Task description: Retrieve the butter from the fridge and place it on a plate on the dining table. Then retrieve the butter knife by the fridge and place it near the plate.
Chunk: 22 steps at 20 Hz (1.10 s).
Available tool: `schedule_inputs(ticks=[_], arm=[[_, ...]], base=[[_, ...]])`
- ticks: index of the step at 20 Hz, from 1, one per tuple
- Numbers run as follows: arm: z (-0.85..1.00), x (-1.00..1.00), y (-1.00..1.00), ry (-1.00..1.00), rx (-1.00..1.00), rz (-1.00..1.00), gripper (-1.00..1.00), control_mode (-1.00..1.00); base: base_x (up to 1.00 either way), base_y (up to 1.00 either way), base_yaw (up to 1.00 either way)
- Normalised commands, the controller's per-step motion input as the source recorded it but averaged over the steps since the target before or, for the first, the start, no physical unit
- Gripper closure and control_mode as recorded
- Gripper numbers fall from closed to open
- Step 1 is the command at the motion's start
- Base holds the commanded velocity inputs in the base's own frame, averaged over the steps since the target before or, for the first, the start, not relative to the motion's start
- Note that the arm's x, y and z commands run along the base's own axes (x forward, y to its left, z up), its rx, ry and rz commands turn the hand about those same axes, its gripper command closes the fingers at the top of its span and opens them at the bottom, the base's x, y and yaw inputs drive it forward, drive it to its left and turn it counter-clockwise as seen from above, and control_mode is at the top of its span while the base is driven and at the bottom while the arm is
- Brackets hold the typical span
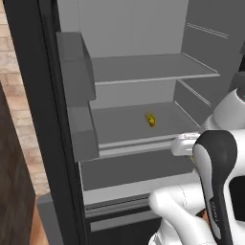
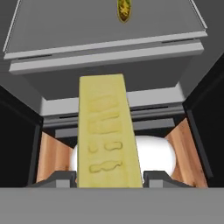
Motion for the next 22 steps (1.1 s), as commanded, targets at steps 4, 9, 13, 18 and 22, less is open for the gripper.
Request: schedule_inputs(ticks=[4, 9, 13, 18, 22], arm=[[0.0, 0.0, 0.0, 0.0, 0.0, 0.0, 1.0, 1.0], [0.0, 0.0, 0.0, 0.0, 0.0, 0.0, 1.0, 1.0], [0.0, 0.0, 0.0, 0.0, 0.0, 0.0, 1.0, 1.0], [0.0, 0.0, 0.0, 0.0, 0.0, 0.0, 1.0, 1.0], [0.0, 0.0, 0.0, 0.0, 0.0, 0.0, 1.0, 1.0]], base=[[-0.67, 0.27, -0.02], [-0.63, 0.4, -0.04], [-0.67, 0.45, -0.05], [-0.61, 0.33, -0.2], [-0.59, 0.0, -0.53]])
